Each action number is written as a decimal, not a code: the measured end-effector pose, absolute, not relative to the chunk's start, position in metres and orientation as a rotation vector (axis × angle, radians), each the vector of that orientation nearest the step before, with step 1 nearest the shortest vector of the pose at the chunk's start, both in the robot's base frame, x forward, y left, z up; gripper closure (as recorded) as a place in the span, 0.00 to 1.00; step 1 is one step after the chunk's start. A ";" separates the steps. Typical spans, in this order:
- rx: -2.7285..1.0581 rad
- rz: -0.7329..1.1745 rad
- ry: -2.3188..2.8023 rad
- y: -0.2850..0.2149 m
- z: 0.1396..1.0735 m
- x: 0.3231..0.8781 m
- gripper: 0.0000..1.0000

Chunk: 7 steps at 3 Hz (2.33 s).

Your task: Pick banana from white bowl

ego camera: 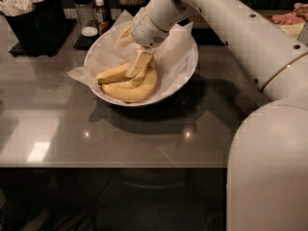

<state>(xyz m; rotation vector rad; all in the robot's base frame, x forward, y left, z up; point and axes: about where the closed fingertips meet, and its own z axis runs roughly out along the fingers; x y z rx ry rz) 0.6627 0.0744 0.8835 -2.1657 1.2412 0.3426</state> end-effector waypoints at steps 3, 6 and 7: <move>-2.220 0.323 1.253 0.089 0.866 0.666 0.37; -2.238 0.342 1.257 0.092 0.859 0.666 0.81; -2.242 0.342 1.265 0.092 0.857 0.665 1.00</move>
Offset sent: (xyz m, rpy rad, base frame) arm 0.0035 0.0105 -0.0118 -0.0753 -0.0200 -0.0067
